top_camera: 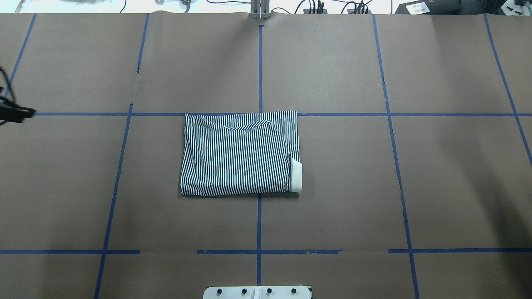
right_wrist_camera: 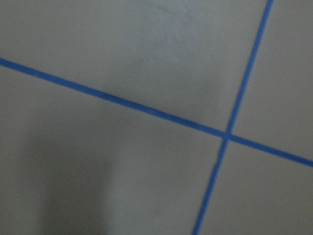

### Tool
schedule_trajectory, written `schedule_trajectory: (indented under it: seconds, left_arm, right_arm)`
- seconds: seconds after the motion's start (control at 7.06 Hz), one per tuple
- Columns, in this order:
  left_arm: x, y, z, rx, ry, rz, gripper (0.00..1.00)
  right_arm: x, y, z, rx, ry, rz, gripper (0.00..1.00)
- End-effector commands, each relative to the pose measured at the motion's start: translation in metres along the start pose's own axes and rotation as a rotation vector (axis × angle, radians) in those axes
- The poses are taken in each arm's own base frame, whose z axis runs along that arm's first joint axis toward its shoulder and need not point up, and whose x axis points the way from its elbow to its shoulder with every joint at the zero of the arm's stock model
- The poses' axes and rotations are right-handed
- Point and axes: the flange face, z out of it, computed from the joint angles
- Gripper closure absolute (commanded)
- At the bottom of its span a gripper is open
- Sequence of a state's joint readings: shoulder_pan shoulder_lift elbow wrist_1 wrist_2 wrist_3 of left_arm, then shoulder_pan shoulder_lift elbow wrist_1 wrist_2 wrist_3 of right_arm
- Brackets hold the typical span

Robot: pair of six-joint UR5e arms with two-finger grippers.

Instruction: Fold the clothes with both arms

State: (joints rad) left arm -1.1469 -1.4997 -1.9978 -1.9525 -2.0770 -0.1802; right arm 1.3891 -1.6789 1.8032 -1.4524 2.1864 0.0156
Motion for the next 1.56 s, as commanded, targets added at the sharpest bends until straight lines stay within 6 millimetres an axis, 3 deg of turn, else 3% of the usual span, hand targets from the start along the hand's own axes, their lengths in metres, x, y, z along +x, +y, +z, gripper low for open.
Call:
schedule_trajectory:
  seconds: [0.0, 0.14, 0.28, 0.43, 0.57, 0.71, 0.85, 0.99, 1.13, 1.28, 1.42]
  left_arm:
    - [-0.070, 0.068, 0.020, -0.108, 0.002, -0.113, 0.00]
    - [-0.120, 0.097, 0.044, -0.165, -0.040, -0.246, 0.00]
    - [-0.168, 0.111, 0.022, -0.100, -0.083, -0.296, 0.00]
    - [-0.192, 0.127, 0.017, -0.138, -0.058, -0.356, 0.00]
    - [-0.201, 0.126, 0.009, -0.184, 0.028, -0.457, 0.00]
    - [-0.208, 0.134, 0.005, -0.228, 0.043, -0.527, 0.00]
    - [-0.209, 0.150, 0.006, -0.241, 0.046, -0.530, 0.00]
    - [-0.211, 0.168, 0.007, -0.250, 0.062, -0.420, 0.00]
    - [-0.212, 0.172, 0.005, -0.261, 0.071, -0.389, 0.00]
    - [-0.213, 0.169, 0.006, -0.291, 0.077, -0.416, 0.00]
    - [-0.212, 0.170, 0.003, -0.289, 0.077, -0.419, 0.00]
  right_arm:
    - [0.072, 0.080, 0.019, -0.061, 0.018, 0.116, 0.00]
    - [0.088, 0.093, 0.041, -0.103, 0.012, 0.153, 0.00]
    - [0.102, 0.096, 0.052, -0.100, 0.005, 0.172, 0.00]
    - [0.119, 0.061, 0.057, -0.095, -0.010, 0.195, 0.00]
    - [0.141, 0.011, 0.051, -0.108, -0.070, 0.260, 0.00]
    - [0.148, -0.021, 0.030, -0.116, -0.090, 0.300, 0.00]
    - [0.159, -0.014, 0.011, -0.081, -0.122, 0.326, 0.00]
    - [0.157, -0.001, -0.013, -0.024, -0.152, 0.330, 0.00]
    - [0.133, 0.028, -0.030, 0.003, -0.141, 0.306, 0.00]
    - [0.111, 0.054, -0.035, -0.005, -0.133, 0.307, 0.00]
    - [0.109, 0.065, -0.024, -0.038, -0.103, 0.303, 0.00]
